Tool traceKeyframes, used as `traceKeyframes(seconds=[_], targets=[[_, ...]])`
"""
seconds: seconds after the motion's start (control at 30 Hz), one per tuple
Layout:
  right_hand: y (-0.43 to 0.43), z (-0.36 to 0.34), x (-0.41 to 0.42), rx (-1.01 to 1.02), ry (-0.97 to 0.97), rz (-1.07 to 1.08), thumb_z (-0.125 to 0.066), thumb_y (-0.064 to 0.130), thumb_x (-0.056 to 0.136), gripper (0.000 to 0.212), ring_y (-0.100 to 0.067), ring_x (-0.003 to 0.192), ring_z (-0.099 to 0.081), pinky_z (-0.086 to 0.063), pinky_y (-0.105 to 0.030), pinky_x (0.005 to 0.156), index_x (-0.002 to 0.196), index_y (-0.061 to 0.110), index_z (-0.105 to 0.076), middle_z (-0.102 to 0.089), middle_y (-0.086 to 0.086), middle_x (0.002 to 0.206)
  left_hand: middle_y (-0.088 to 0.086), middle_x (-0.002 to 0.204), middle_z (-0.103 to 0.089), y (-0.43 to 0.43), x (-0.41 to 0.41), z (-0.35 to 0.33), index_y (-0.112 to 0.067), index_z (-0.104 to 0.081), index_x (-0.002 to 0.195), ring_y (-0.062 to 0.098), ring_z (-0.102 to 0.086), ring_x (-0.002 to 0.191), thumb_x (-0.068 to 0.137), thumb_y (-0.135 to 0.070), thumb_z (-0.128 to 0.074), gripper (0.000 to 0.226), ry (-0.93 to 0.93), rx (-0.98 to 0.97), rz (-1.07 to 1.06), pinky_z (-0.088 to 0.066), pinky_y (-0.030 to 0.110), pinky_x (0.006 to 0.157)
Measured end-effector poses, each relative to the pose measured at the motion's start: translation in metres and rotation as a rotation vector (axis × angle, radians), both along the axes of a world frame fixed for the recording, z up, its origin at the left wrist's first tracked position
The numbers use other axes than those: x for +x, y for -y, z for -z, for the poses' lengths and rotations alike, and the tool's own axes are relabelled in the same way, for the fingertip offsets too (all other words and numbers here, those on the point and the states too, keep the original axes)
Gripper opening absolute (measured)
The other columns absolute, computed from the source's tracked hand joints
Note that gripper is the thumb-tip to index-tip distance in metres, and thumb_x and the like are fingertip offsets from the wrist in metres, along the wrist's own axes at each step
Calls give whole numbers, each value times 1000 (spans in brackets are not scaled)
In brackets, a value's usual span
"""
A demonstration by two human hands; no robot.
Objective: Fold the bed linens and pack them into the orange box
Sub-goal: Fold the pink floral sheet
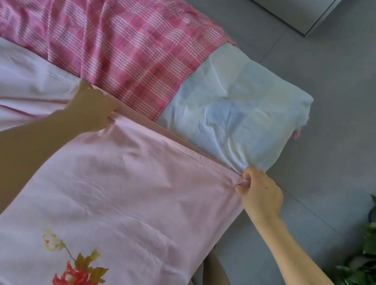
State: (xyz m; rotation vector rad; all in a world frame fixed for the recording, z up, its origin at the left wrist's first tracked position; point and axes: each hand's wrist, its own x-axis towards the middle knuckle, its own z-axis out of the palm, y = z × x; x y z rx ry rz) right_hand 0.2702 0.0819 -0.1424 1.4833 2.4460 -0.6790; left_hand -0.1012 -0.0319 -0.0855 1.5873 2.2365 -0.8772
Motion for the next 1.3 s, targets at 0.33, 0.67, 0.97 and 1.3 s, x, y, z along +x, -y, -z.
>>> traceKeyframes(seconds=[0.33, 0.67, 0.97, 1.3], targets=[[-14, -39, -61, 70, 563, -317, -53, 11, 86, 19, -18, 89, -61, -30, -28, 74, 101, 22, -54, -56, 7, 81, -4, 110, -64, -3, -12, 0, -23, -65, 109, 24, -52, 109, 88, -50, -54, 36, 71, 138, -21, -20, 43, 103], [28, -69, -269, 32, -251, -627, -84, 20, 60, 27, -31, 57, -59, -42, -36, 58, 74, 8, -64, -61, -9, 63, -8, 127, -59, 32, -78, -24, -36, -55, 128, 14, -48, 116, 97, -43, -34, 38, 375, -10, -241, -20, 35, 107], [87, -70, -457, 1, -246, -852, -44, 28, 98, 24, -27, 100, -58, -42, -33, 82, 110, 13, -58, -62, -6, 109, -10, 99, -66, 110, -147, -47, -35, -67, 108, 15, -49, 101, 86, -31, -42, 34, 232, -68, -148, -29, 33, 92], [146, -46, -563, -317, -117, -929, -57, 34, 89, 43, -16, 53, -37, -24, -26, 47, 57, 15, -36, -37, -1, 58, 2, 76, -64, 177, -200, -45, -20, -63, 83, 22, -66, 74, 92, -33, -49, 20, 933, 114, -1301, -48, 26, 67]])
